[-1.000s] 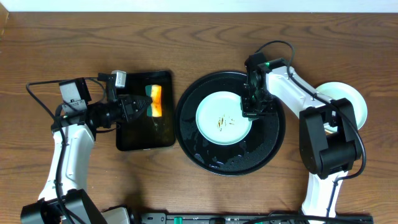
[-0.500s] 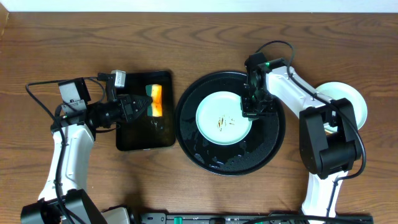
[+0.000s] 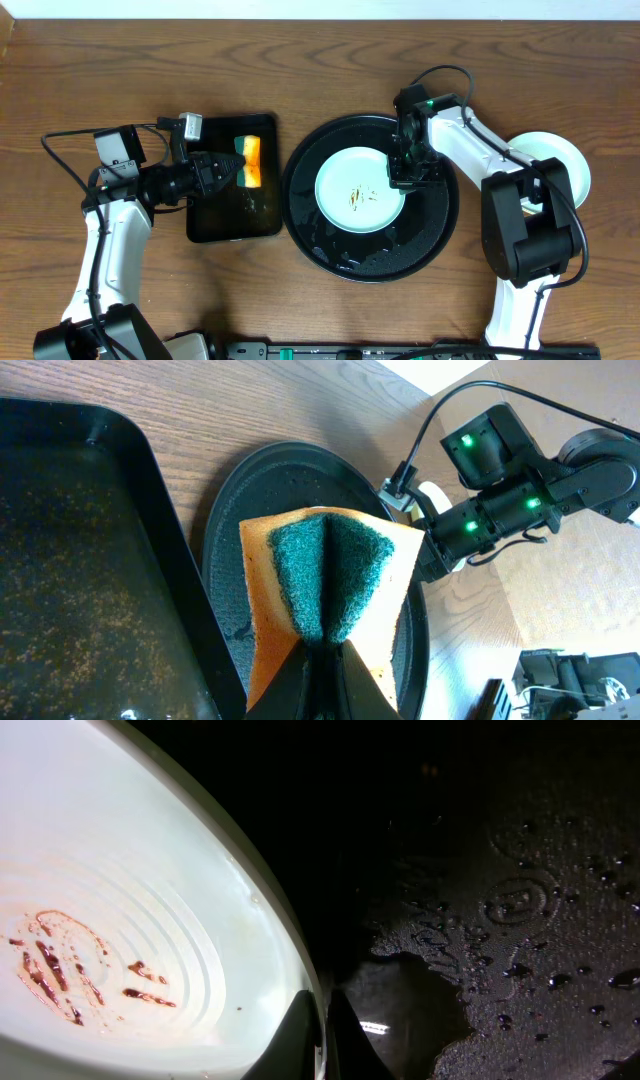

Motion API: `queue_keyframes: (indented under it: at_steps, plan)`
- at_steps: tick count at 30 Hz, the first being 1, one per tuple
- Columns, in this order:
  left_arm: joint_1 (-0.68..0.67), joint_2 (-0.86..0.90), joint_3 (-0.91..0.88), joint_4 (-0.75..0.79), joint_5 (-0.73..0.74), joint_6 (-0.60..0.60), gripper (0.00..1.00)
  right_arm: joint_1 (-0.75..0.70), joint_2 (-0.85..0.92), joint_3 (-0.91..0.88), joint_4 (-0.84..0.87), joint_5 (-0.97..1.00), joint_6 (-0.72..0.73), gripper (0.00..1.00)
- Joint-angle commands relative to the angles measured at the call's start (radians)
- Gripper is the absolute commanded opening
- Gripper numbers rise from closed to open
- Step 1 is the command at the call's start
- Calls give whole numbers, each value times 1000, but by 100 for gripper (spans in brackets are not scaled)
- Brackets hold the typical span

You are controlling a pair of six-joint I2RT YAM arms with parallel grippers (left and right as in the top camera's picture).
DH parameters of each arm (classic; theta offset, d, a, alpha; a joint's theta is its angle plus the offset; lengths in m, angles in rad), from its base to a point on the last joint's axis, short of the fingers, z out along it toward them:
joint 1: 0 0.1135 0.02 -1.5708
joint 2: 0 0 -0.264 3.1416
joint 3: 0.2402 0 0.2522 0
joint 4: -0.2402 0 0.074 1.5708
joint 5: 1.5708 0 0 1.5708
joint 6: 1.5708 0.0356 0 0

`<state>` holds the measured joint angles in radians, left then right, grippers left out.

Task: Clean dirty plates on tray and stack at the side
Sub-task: 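Lift the sponge from the black tray with the left gripper, then scrub the crumb-covered light-blue plate with the sponge, right gripper holding rim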

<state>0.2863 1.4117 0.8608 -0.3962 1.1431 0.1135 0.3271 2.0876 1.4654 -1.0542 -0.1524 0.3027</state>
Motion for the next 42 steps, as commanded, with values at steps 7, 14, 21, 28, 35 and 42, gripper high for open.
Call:
queue_keyframes:
  at_steps: [7,14,21,28,35,42]
  plan:
    - [-38,-13,28,-5,-604,-218,7,7,-4,-4,-1,70,-12,1]
    - [-130,-19,50,-2,-663,-270,7,7,-4,-4,-4,70,-12,1]
    - [-336,-22,82,-2,-873,-416,7,7,-4,-4,-5,70,-12,1]
    - [-562,-19,94,14,-1025,-494,7,7,-4,-4,-5,70,-12,1]
    - [-690,41,214,-10,-1020,-528,7,7,-4,-4,-6,69,-12,1]
    - [-793,175,249,40,-937,-550,8,7,-4,-4,-6,69,-12,1]
